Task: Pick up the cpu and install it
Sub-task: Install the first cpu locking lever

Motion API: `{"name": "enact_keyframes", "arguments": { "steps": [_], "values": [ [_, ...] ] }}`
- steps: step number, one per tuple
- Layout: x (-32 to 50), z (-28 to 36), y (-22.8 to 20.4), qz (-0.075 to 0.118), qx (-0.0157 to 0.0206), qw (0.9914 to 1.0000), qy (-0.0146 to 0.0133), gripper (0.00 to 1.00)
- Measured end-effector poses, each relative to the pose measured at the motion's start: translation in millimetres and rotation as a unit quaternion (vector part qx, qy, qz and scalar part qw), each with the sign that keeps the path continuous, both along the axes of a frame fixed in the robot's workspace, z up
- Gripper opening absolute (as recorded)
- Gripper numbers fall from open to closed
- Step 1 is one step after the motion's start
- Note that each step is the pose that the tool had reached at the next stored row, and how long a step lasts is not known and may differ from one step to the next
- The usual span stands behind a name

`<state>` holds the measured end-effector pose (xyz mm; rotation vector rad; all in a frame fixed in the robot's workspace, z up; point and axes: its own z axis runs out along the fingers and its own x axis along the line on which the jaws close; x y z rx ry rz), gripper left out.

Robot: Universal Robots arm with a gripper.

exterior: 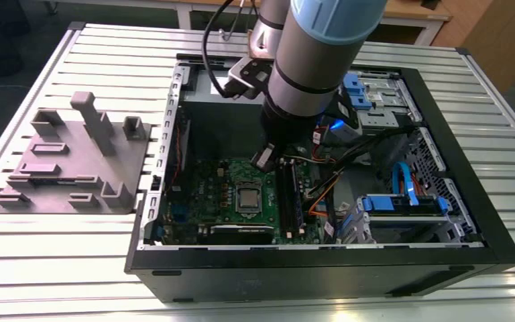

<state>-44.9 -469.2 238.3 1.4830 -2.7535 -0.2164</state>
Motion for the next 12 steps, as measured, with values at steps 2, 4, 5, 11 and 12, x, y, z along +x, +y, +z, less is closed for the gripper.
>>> {"name": "enact_keyframes", "arguments": {
  "steps": [2, 4, 5, 11, 12],
  "values": [
    [-0.1, 0.0, -0.2, 0.013, -0.0001, 0.99992, -0.0001, 0.1],
    [-0.1, -0.1, -0.5, 0.023, 0.0, 0.99974, -0.0004, 0.1],
    [0.0, -0.2, -0.5, 0.028, 0.0, 0.99961, -0.0007, 0.1],
    [-0.4, -0.4, -0.7, 0.061, -0.0019, 0.99809, -0.0077, 0.1],
    [-0.3, -0.4, -0.8, 0.062, -0.0027, 0.99806, -0.0076, 0.1]
  ]
}}
